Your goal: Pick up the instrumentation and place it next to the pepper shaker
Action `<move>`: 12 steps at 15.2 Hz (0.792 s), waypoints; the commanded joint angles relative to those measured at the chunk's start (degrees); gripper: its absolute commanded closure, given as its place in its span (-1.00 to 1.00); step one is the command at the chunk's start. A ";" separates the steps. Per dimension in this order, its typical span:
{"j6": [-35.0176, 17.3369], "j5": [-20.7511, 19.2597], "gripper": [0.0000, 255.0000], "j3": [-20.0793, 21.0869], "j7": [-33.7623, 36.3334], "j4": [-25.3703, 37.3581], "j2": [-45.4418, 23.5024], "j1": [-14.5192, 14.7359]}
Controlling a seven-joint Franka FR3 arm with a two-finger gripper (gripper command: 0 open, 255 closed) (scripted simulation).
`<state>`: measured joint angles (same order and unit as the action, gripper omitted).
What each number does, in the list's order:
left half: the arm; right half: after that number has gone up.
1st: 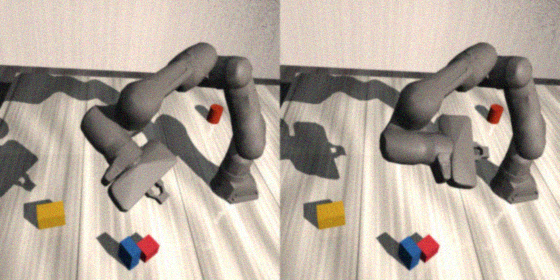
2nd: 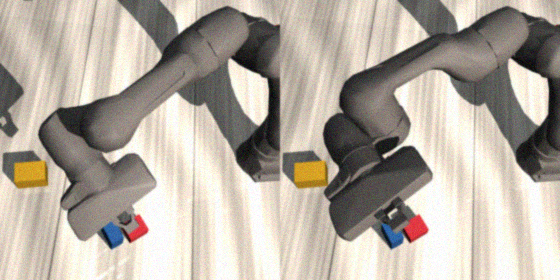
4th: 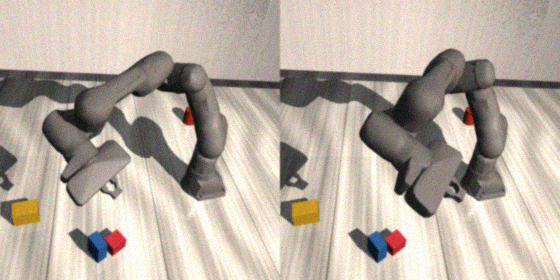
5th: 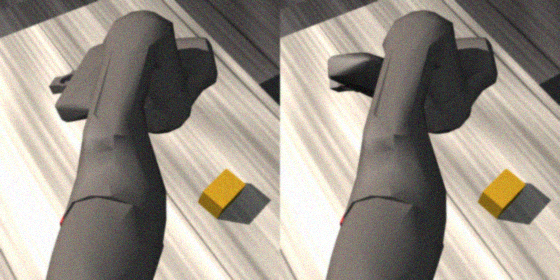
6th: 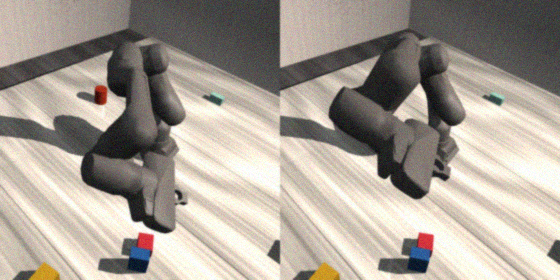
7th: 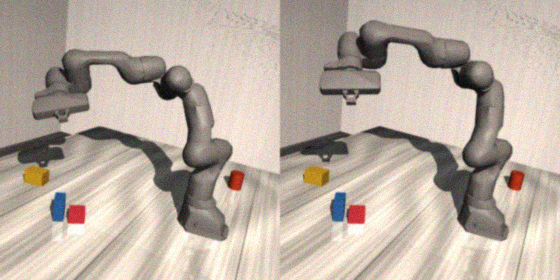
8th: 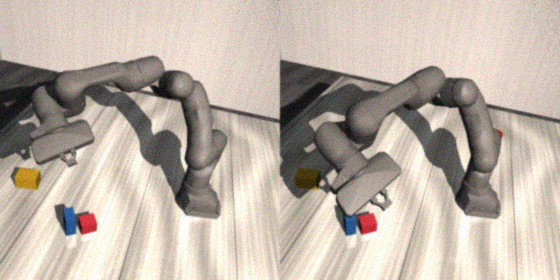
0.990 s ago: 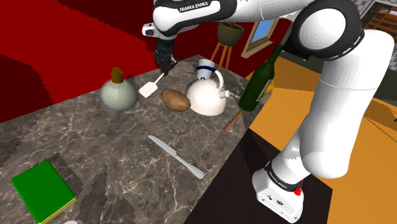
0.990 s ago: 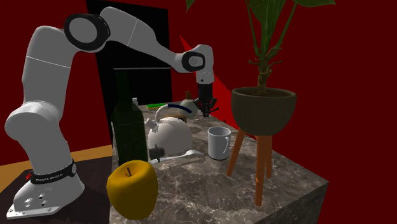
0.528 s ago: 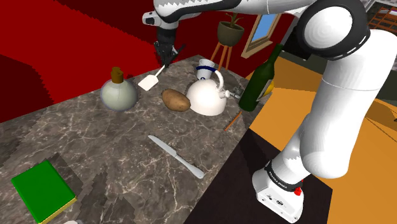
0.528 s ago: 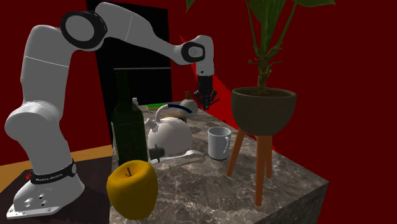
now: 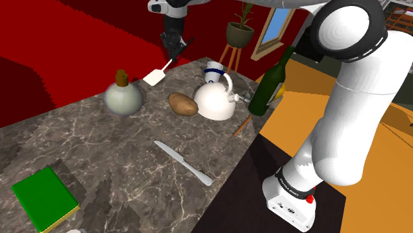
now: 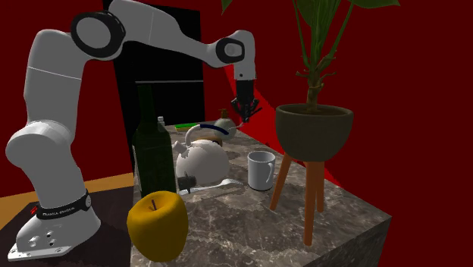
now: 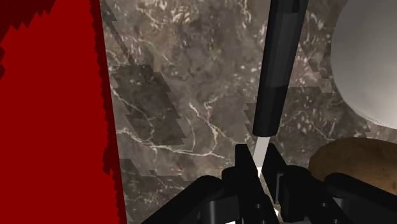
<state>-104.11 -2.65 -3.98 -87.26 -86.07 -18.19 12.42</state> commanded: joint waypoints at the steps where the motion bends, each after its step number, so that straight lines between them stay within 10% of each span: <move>1: 1.51 0.01 1.00 0.00 -0.06 1.35 0.15 0.01; 12: -0.64 -1.18 1.00 3.81 10.48 -11.84 10.53 6.51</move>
<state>-104.42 -3.75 -0.69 -78.14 -96.41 -8.73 18.18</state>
